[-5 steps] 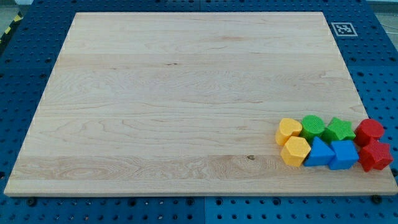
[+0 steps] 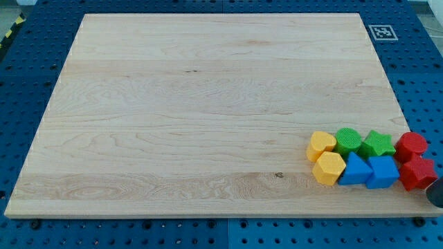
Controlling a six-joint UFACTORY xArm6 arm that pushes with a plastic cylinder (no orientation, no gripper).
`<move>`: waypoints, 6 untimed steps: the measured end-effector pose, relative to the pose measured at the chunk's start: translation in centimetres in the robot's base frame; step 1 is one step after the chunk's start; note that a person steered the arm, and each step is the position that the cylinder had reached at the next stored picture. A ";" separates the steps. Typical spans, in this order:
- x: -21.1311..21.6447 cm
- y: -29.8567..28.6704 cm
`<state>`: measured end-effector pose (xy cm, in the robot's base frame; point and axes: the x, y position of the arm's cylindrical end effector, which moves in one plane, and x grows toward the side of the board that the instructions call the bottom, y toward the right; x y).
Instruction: Slightly touch down to the red star
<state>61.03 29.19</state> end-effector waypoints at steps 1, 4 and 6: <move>0.0 0.0; -0.6 0.0; -0.8 0.0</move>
